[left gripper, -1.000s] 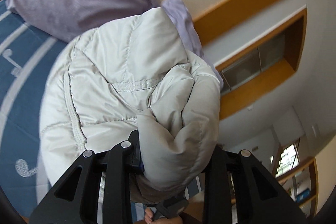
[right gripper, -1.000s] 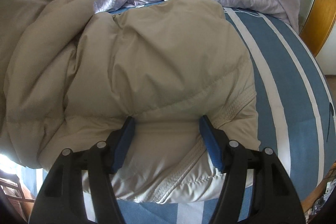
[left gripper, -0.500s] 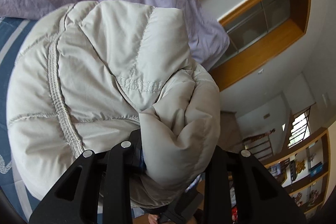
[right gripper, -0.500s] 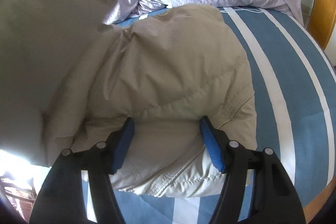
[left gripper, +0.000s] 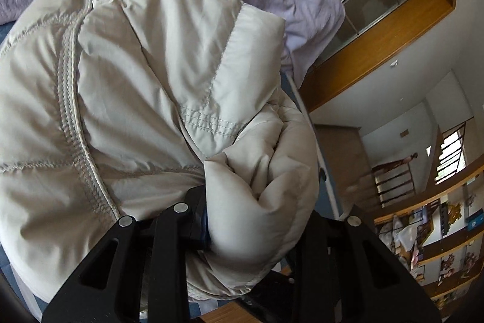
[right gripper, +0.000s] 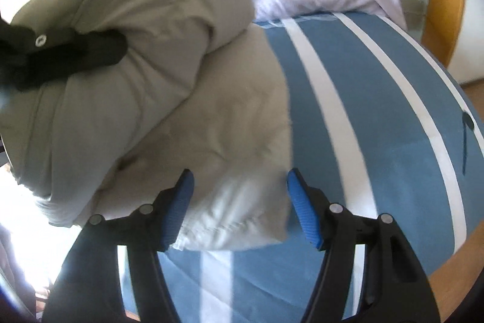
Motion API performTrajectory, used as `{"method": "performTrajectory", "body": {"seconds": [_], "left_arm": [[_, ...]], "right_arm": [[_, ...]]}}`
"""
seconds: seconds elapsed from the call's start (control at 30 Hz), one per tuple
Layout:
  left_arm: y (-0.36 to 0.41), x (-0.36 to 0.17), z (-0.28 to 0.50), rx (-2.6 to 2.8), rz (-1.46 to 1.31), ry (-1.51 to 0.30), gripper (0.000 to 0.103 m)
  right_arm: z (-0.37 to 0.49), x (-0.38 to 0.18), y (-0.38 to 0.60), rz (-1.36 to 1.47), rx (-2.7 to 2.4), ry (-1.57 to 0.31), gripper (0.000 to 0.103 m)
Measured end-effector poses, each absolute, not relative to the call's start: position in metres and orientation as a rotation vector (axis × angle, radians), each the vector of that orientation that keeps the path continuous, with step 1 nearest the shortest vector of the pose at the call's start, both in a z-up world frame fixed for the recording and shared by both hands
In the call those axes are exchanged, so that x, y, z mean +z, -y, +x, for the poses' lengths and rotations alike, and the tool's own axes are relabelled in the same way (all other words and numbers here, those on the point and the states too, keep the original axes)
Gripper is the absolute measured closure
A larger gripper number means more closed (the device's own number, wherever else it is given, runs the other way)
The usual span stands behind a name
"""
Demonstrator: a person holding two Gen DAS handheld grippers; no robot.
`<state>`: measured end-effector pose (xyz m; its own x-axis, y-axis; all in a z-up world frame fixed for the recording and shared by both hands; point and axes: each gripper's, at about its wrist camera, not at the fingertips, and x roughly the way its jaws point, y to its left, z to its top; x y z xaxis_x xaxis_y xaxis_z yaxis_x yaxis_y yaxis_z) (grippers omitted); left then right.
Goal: Fold large clothes
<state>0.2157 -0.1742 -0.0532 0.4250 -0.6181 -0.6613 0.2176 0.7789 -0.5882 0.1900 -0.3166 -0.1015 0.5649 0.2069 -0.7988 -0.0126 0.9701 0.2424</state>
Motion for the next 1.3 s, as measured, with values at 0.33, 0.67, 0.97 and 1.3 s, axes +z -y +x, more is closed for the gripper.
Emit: {"method": "performTrajectory", "body": {"seconds": [0.33, 0.67, 0.97, 1.3], "left_arm": [[0.196, -0.051, 0.207, -0.520, -0.311, -1.009, 0.068], [0.207, -0.022, 0.178, -0.565, -0.253, -0.935, 0.028], [0.172, 0.011, 0.155, -0.487, -0.216, -0.821, 0.025], [0.120, -0.009, 0.163, -0.288, -0.207, -0.852, 0.025]], "right_arm": [[0.179, -0.105, 0.332, 0.240, 0.075, -0.970, 0.039], [0.160, -0.091, 0.346, 0.257, 0.011, -0.935, 0.039], [0.141, -0.082, 0.348, 0.267, -0.028, -0.906, 0.039], [0.133, -0.080, 0.346, 0.268, -0.037, -0.903, 0.039]]}}
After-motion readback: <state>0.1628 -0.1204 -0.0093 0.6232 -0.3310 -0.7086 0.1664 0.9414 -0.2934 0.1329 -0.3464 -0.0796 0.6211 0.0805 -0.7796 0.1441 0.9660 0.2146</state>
